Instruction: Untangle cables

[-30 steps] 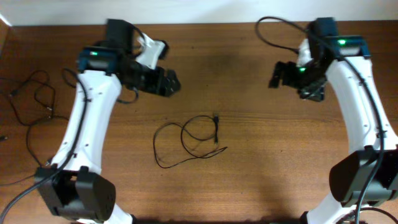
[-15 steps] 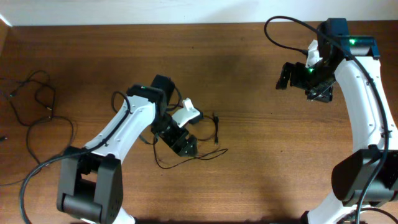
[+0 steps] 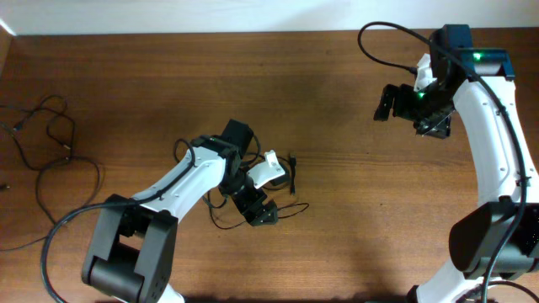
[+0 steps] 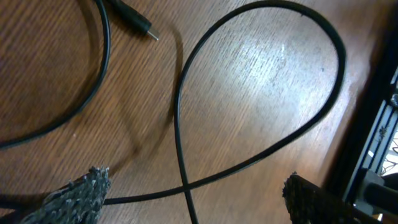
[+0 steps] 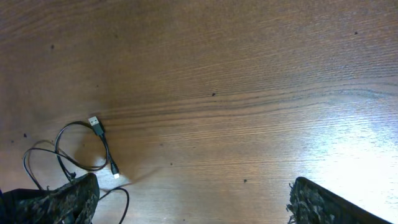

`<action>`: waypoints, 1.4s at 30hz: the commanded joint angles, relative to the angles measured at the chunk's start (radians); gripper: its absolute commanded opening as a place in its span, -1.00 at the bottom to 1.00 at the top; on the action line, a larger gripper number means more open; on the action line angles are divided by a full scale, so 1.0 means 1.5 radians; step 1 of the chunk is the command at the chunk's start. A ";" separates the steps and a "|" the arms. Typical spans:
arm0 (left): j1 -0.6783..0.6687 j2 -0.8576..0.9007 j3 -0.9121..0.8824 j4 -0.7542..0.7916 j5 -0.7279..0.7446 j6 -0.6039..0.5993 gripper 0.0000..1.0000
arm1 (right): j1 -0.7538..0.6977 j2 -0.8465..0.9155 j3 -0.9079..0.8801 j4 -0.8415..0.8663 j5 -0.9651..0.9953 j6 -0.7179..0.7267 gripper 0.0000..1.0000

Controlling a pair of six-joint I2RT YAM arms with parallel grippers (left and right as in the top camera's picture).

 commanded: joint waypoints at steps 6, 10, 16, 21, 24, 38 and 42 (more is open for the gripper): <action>-0.002 0.001 -0.076 0.092 -0.005 0.010 0.69 | 0.000 -0.008 -0.012 0.009 0.001 -0.007 0.98; -0.002 0.001 -0.094 0.135 -0.014 0.010 0.11 | 0.000 -0.008 -0.012 0.008 0.001 -0.007 0.97; -0.002 0.001 -0.094 0.199 -0.100 -0.059 -0.63 | 0.000 -0.008 -0.012 0.008 0.001 -0.007 0.98; -0.002 -0.011 -0.003 0.206 -0.110 -0.197 -1.00 | 0.000 -0.008 -0.012 0.008 0.001 -0.007 0.98; -0.002 -0.022 0.041 0.206 -0.113 -0.277 -1.00 | 0.000 -0.008 -0.012 0.008 0.001 -0.007 0.98; -0.002 0.009 0.056 0.206 -0.484 -0.412 -0.77 | 0.000 -0.008 -0.012 0.008 0.001 -0.007 0.98; -0.001 0.086 0.056 0.224 -0.549 -0.412 -0.37 | 0.000 -0.008 -0.012 0.008 0.001 -0.007 0.98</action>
